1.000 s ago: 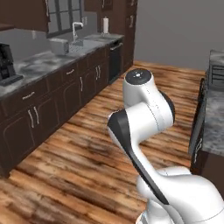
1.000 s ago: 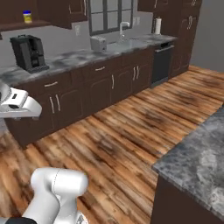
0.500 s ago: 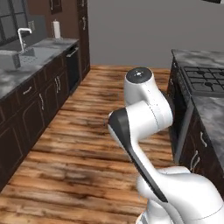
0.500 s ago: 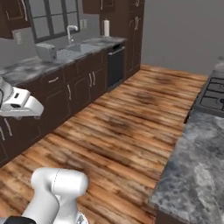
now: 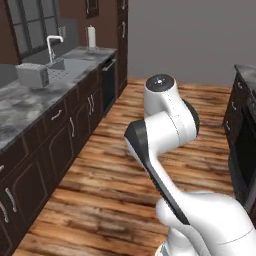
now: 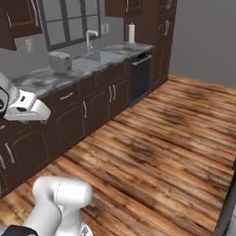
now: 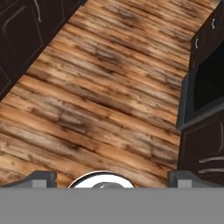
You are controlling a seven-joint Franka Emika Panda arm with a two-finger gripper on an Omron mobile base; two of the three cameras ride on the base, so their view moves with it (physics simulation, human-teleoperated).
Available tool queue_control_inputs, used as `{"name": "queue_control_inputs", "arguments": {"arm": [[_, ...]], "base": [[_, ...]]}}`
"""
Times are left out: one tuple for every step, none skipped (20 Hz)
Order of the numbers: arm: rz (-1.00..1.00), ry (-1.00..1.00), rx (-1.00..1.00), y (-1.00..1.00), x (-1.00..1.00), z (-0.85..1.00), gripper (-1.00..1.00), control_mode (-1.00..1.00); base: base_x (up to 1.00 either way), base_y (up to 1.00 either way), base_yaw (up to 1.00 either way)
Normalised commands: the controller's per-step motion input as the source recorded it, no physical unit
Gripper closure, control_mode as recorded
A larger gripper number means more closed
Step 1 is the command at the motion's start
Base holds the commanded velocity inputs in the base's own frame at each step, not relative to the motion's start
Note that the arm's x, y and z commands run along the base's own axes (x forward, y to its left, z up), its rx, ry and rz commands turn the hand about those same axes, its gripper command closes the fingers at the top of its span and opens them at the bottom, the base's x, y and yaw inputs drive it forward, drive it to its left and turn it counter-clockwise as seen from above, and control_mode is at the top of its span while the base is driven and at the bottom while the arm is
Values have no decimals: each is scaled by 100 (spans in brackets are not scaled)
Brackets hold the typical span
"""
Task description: Move the oil and vinegar bottle and mayonnaise from the cabinet to the dining counter.
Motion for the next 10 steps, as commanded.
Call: {"name": "queue_control_inputs", "arguments": {"arm": [[0,0,0,0,0,0,-100,100],[0,0,0,0,0,0,-100,100],[0,0,0,0,0,0,-100,100],[0,0,0,0,0,0,-100,100],[0,0,0,0,0,0,-100,100],[0,0,0,0,0,0,-100,100],[0,0,0,0,0,0,-100,100],[0,0,0,0,0,0,-100,100],[0,0,0,0,0,0,-100,100],[0,0,0,0,0,0,-100,100]], "base": [[100,24,40],[100,24,41],[100,21,43],[100,18,45],[100,13,48],[100,7,51],[100,6,52],[100,8,53],[100,12,53],[100,14,55]]}}
